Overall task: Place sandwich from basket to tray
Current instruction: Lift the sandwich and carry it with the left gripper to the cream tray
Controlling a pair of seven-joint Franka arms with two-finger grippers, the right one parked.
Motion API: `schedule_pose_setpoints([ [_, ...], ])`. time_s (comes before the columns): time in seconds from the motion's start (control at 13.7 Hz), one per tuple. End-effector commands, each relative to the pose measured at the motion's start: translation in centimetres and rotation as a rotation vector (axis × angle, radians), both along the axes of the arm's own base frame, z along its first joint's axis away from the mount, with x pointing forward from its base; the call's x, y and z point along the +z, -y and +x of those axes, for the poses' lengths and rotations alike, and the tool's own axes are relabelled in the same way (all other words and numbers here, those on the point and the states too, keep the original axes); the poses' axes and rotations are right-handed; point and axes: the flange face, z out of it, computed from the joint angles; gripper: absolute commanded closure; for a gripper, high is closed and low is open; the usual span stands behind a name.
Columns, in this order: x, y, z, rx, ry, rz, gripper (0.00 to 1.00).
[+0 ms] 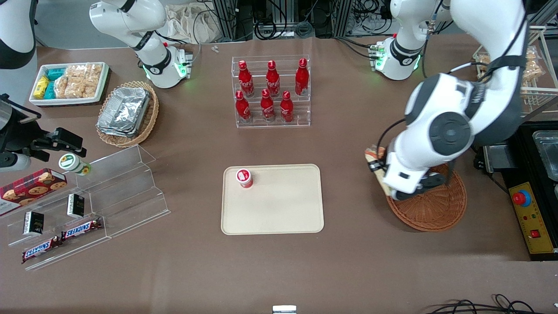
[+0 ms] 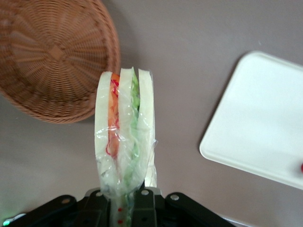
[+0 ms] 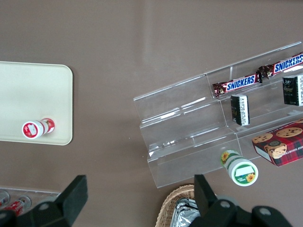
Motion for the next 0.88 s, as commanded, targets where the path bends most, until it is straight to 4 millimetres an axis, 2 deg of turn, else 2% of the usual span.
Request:
schedule_pose_setpoints([
  [0.0,-1.1,2.9,0.6,-0.061,0.024,-0.015,1.00],
  [0.15,-1.5,6.2,-0.2,-0.113,0.069,-0.031,1.00],
  [0.29,-2.7,8.3,-0.4,-0.167,0.105,-0.024,1.00],
  [0.44,-4.2,9.7,0.0,-0.244,0.134,-0.069,1.00],
  [0.51,-5.3,10.1,0.3,-0.277,0.140,-0.089,1.00],
  [0.8,-11.4,13.9,-0.1,-0.334,0.150,-0.137,1.00],
])
